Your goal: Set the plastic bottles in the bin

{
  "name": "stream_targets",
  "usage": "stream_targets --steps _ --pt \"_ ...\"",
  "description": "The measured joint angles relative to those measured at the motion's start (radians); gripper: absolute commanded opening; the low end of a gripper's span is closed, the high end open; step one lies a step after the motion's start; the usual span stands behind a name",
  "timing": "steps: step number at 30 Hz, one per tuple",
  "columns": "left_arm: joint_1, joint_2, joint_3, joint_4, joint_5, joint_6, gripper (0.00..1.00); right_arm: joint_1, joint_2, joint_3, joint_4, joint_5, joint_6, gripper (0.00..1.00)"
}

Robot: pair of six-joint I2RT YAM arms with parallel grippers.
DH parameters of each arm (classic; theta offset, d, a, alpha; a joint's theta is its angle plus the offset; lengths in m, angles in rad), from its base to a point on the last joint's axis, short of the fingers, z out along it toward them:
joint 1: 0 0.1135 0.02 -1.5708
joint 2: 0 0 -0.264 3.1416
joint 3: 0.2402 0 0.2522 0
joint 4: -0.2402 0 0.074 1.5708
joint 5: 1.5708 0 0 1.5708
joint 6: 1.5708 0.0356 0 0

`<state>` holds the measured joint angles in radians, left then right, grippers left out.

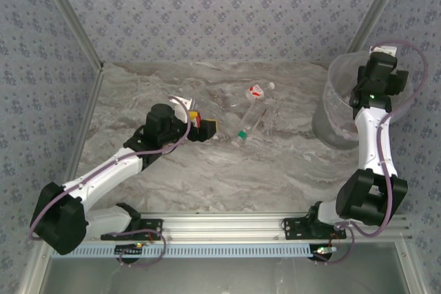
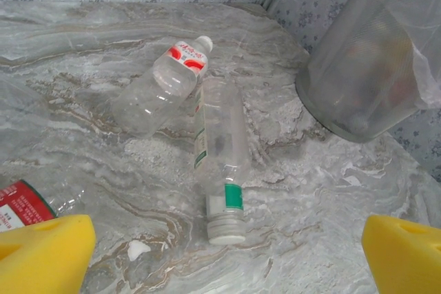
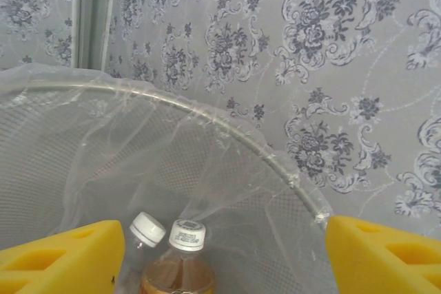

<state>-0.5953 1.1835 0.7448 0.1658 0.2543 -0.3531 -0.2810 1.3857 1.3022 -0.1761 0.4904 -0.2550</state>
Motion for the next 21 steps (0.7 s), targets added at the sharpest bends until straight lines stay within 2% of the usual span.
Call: stream_targets --steps 11,15,21 --pt "0.046 -0.027 -0.018 -0.03 -0.11 -0.037 0.99 0.028 -0.076 0.001 -0.075 -0.067 0.142 0.9" --pt "0.064 -0.059 -0.036 -0.036 -0.134 -0.041 0.99 0.039 -0.094 0.001 -0.091 -0.095 0.188 0.99" --pt "0.081 -0.072 -0.043 -0.05 -0.144 -0.041 0.99 0.062 -0.109 0.001 -0.113 -0.132 0.242 1.0"
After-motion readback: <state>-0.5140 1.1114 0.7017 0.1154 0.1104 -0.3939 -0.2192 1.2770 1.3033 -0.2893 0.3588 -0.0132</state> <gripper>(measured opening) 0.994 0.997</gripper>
